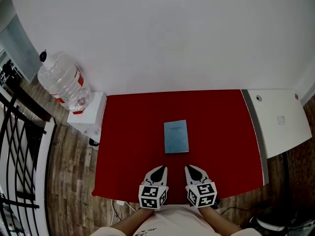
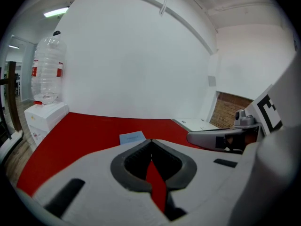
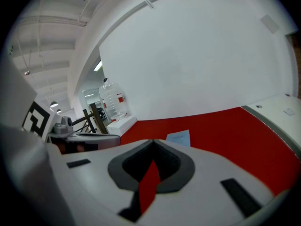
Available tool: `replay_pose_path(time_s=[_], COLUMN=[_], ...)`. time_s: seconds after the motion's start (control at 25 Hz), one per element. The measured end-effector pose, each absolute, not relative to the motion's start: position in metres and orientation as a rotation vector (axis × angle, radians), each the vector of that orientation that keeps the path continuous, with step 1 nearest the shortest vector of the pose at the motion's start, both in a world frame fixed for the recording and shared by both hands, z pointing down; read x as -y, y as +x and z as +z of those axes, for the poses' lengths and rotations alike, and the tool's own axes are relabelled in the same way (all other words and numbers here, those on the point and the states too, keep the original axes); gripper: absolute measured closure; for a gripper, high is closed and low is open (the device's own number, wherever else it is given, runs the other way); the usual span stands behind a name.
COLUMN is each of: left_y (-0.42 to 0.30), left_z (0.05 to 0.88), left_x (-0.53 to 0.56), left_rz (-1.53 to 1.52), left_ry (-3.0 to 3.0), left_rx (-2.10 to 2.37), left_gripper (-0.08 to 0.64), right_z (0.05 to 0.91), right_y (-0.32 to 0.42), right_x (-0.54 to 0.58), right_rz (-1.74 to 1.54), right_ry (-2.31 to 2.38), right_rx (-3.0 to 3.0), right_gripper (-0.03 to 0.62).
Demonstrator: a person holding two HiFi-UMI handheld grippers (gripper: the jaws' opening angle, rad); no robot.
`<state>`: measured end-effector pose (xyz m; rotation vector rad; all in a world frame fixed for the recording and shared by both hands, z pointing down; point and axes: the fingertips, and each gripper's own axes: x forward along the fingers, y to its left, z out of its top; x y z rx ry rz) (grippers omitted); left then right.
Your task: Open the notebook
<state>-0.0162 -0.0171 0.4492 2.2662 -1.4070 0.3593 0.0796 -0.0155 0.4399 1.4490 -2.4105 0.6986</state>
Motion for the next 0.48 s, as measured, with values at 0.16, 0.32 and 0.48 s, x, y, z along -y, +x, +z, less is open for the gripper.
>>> replay_pose_path(time_s=[0.16, 0.32, 0.48], left_y=[-0.014, -0.011, -0.013], left_z=[0.454, 0.464, 0.477], left_x=[0.025, 0.034, 0.048], left_rz=[0.365, 0.381, 0.402], left_ry=[2.257, 2.243, 2.242], left_rx=[1.395, 1.378, 1.369], left_gripper=[0.554, 0.554, 0.554], right_z=[0.446, 0.456, 0.470], right_y=[0.082, 0.082, 0.082], right_x=[0.022, 0.030, 0.045], right_rz=[0.731, 0.766, 0.788], right_ry=[1.459, 1.455, 1.457], right_rx=[2.396, 2.376, 2.362], right_gripper=[0.586, 0.586, 0.586])
